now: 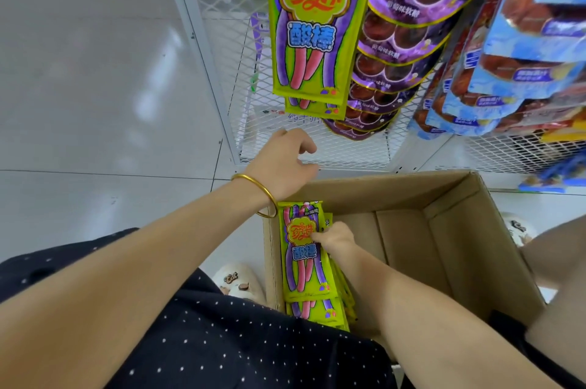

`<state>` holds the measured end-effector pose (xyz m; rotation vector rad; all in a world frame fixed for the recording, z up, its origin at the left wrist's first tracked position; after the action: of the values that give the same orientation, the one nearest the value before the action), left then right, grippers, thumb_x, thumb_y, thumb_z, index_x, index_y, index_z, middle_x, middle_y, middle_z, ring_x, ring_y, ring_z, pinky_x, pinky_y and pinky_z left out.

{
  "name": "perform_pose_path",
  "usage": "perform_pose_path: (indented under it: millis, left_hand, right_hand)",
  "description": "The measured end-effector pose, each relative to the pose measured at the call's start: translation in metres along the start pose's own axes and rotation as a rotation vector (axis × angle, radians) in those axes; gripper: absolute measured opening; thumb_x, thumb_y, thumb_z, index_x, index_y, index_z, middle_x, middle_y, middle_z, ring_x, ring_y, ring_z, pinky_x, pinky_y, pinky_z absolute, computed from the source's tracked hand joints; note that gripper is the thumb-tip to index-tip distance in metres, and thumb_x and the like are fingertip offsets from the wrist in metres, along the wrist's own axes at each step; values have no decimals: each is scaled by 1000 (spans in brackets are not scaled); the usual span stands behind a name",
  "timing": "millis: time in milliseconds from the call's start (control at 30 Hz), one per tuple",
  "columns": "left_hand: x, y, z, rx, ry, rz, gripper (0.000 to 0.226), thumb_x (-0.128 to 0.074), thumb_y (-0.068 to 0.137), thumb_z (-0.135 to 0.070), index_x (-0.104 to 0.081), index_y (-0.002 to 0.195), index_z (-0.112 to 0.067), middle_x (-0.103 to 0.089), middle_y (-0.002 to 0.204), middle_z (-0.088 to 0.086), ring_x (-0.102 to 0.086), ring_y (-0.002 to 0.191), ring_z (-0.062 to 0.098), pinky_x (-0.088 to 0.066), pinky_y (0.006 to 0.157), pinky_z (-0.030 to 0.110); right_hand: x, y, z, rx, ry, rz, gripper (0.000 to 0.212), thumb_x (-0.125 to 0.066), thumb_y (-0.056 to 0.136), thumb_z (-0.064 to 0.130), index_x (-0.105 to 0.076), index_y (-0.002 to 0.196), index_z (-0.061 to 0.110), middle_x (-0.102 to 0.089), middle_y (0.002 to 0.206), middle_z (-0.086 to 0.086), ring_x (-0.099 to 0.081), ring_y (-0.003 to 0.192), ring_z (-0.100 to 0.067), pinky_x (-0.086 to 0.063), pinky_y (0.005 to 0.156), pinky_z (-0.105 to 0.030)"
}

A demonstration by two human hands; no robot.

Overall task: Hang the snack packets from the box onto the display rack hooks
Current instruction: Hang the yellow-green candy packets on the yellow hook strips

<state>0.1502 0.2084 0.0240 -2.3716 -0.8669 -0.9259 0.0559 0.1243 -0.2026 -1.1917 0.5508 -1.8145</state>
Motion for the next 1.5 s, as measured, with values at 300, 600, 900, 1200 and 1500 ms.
perform_pose_path:
  millis: [300,600,900,1200,1500]
  left_hand:
    - [0,-1,5,-5,-3,5,26,-60,85,-13,-56,111,-13,-51,116,7,-58,97,21,-44,79,22]
    - [-3,4,9,16,41,-16,33,-63,83,-15,-54,115,-10,-51,120,11,-54,103,21,-38,77,20]
    - [5,10,-7,120,-155,-41,25,-65,85,-25,-60,92,-2,-59,84,16,-55,80,24,-49,77,42]
    - [37,1,-49,-98,-242,-66,13,-66,83,-14,-63,83,-1,-59,71,11,-53,61,8,-44,61,25]
    - [159,5,-137,-379,-260,-401,18,-61,87,-30,-68,88,-13,-68,84,6,-63,75,9,-54,74,28]
  right_hand:
    - [-1,-4,-11,47,409,63,63,-67,86,22,-41,137,-1,-47,139,-14,-46,126,-29,-37,106,-38]
    - [73,-31,4,259,688,411,26,-58,89,4,-54,115,1,-65,112,-20,-66,94,-29,-57,79,-40]
    - [140,-87,50,496,694,519,31,-56,85,-1,-55,115,8,-71,98,-6,-70,84,-20,-58,70,-30]
    - [186,-160,109,1025,655,41,15,-57,90,6,-62,88,20,-66,75,12,-62,71,-4,-52,67,-20]
    - [236,-252,181,1406,523,-666,42,-62,85,5,-44,105,38,-54,93,19,-55,76,-8,-45,72,-23]
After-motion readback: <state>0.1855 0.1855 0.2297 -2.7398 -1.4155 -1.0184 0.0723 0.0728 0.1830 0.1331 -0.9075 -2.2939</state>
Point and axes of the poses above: each hand's wrist, its own y-axis towards the middle knuckle, its own x-axis out of the back of the hand, z = x × y, the point moved 2 cm from there along y, towards the middle knuckle
